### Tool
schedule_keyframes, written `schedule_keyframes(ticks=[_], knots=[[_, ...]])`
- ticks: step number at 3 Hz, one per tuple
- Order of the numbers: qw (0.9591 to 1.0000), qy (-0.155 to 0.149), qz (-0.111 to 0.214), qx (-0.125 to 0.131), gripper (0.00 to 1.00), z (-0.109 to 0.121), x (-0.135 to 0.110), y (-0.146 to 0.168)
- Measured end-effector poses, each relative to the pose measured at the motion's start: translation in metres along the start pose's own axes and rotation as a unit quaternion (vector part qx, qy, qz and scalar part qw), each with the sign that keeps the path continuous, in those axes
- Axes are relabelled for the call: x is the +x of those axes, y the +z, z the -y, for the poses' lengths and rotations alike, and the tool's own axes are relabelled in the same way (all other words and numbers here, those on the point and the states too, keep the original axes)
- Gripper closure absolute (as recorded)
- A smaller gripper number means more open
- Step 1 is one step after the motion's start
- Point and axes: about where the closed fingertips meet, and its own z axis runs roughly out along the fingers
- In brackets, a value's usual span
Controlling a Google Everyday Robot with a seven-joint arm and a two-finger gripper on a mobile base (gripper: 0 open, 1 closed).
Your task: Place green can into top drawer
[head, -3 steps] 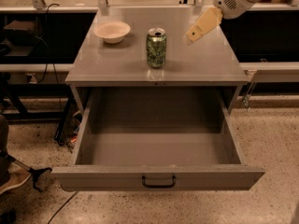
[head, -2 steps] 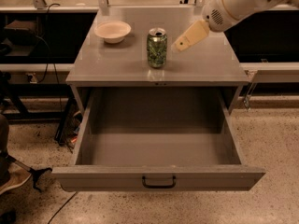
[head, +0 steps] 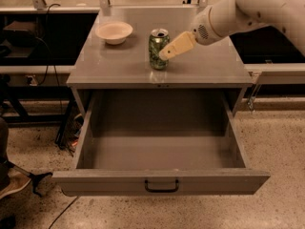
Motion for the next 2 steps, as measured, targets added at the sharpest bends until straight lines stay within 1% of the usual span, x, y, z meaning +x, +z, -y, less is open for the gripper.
schedule_keyframes(ticks=[1, 2], knots=[[1.0000, 0.004, 0.004, 0.003, 0.00, -0.001, -0.007, 0.015], [0.9998, 0.015, -0.008, 0.004, 0.00, -0.002, -0.013, 0.026]])
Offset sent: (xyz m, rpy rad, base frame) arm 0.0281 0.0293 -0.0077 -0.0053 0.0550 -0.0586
